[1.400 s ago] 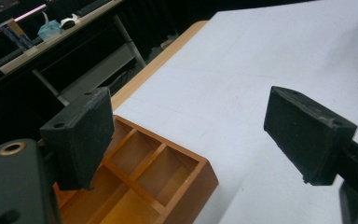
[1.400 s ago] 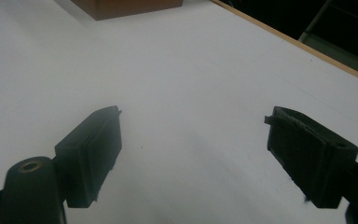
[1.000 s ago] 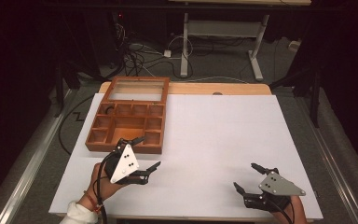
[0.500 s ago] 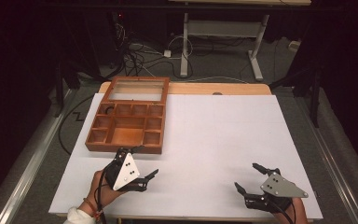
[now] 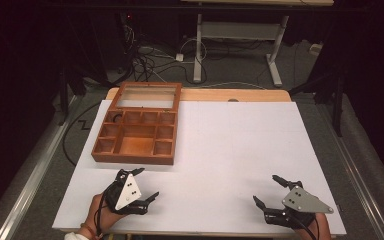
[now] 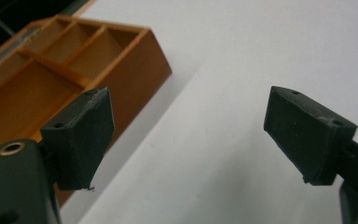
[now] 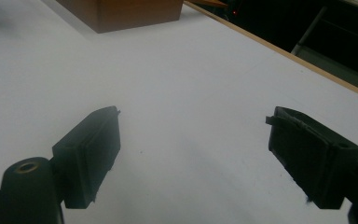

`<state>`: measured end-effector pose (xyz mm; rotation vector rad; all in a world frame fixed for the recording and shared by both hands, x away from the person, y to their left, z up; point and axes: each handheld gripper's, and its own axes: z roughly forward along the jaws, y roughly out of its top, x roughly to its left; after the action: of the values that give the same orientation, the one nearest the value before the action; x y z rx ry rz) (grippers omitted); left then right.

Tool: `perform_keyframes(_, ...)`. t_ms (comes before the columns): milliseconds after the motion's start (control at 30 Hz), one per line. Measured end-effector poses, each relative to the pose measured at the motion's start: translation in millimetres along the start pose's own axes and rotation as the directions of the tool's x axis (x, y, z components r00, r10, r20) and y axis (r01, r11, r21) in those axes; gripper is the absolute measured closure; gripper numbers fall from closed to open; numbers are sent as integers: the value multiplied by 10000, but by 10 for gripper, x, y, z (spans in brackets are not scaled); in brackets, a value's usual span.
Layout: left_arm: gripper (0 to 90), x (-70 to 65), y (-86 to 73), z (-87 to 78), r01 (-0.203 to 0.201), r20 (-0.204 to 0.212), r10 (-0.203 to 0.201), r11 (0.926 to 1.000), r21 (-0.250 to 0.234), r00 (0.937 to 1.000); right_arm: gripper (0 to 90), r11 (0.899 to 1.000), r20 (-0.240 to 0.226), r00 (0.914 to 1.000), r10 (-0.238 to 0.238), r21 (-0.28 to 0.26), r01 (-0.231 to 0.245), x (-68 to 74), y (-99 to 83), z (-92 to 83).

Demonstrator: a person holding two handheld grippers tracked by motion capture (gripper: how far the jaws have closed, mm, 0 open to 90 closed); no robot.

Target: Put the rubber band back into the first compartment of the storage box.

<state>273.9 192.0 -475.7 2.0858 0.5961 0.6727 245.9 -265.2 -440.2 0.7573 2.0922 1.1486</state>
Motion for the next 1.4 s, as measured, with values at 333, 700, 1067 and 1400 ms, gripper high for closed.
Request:
perform_keyframes(333, 157, 52, -183, -20, 206, -38, -203, 9964, 821, 9998, 176, 10000, -42, 10000, -19, 7, 19, 0, -20, -10)
perform_keyframes(700, 157, 67, -149, -91, 59, -28, -57, 9982, 590, 10000, 176, 10000, -25, 10000, -78, 53, 78, 23, -12, -15)
perform_keyframes(1067, 157, 67, -137, -82, 53, 4, -53, 9986, 524, 10000, 176, 9999, 4, 10000, -89, 77, 89, 12, -22, -12)
perform_keyframes(1400, 157, 74, -143, -87, 111, -9, -111, 9984, 557, 9999, 176, 9998, -6, 9999, -135, 171, 135, 24, -32, 6)
